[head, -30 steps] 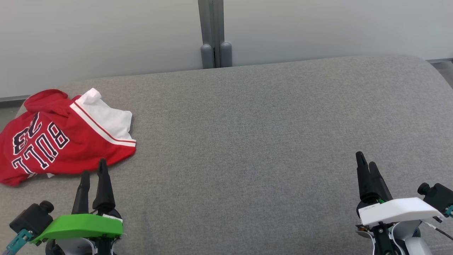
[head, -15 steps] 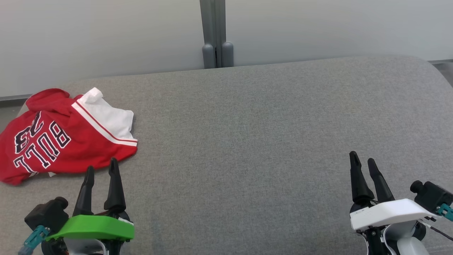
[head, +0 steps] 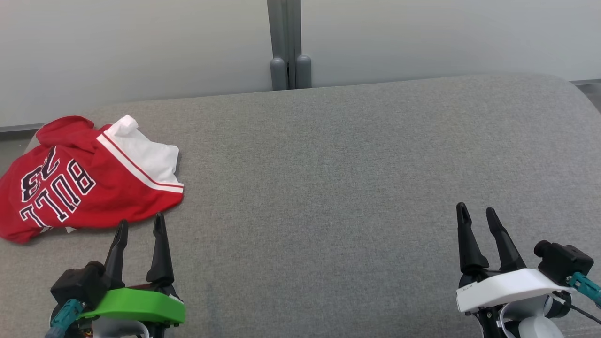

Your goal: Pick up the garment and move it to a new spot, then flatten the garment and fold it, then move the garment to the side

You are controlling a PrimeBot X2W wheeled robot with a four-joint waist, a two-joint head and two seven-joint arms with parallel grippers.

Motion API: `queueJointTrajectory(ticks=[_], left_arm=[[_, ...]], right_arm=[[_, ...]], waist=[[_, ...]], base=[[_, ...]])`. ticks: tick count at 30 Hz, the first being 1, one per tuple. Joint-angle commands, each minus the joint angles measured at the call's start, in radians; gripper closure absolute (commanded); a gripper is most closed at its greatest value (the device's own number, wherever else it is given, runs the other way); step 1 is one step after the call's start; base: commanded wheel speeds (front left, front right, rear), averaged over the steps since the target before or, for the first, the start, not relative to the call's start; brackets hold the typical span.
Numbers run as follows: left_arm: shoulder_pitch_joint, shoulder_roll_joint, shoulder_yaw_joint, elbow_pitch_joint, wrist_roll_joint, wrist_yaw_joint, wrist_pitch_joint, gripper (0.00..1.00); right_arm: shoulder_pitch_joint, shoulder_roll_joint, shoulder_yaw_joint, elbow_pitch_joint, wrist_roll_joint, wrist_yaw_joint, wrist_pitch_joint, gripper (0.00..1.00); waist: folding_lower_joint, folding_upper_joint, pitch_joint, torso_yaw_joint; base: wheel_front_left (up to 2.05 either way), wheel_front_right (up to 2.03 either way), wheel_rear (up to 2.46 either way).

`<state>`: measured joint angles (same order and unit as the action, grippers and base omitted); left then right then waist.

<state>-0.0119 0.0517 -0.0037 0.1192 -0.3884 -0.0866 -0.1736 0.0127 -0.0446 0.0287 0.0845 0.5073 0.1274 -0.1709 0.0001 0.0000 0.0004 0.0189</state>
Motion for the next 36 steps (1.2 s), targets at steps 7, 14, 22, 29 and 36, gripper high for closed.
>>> queueJointTrajectory(ticks=[7, 14, 22, 29, 36], left_arm=[[0.002, 0.013, -0.001, -0.011, 0.078, 0.007, -0.023, 0.00], [0.010, 0.017, 0.005, -0.012, 0.134, 0.006, -0.037, 0.00], [0.016, 0.017, 0.004, -0.007, 0.195, 0.004, -0.054, 0.00], [0.021, 0.017, 0.002, -0.003, 0.238, -0.002, -0.068, 0.00], [0.023, 0.017, 0.000, 0.005, 0.279, -0.008, -0.079, 0.00]], right_arm=[[0.009, -0.006, 0.008, -0.021, -0.087, 0.004, -0.026, 0.00], [0.015, -0.007, 0.009, -0.029, -0.150, 0.004, -0.041, 0.00], [0.022, -0.007, 0.006, -0.037, -0.218, 0.004, -0.057, 0.00], [0.029, -0.007, 0.009, -0.042, -0.269, 0.005, -0.072, 0.00], [0.037, -0.007, 0.015, -0.044, -0.315, 0.004, -0.083, 0.00]], waist=[[-0.0001, 0.0000, -0.001, 0.004], [-0.0001, 0.0000, -0.002, 0.008], [-0.0001, 0.0000, -0.002, 0.012], [-0.0001, 0.0000, -0.003, 0.013], [-0.0001, 0.0000, -0.004, 0.015]], base=[[0.00, 0.00, 0.00], [0.00, 0.00, 0.00], [0.00, 0.00, 0.00], [0.00, 0.00, 0.00], [0.00, 0.00, 0.00]])
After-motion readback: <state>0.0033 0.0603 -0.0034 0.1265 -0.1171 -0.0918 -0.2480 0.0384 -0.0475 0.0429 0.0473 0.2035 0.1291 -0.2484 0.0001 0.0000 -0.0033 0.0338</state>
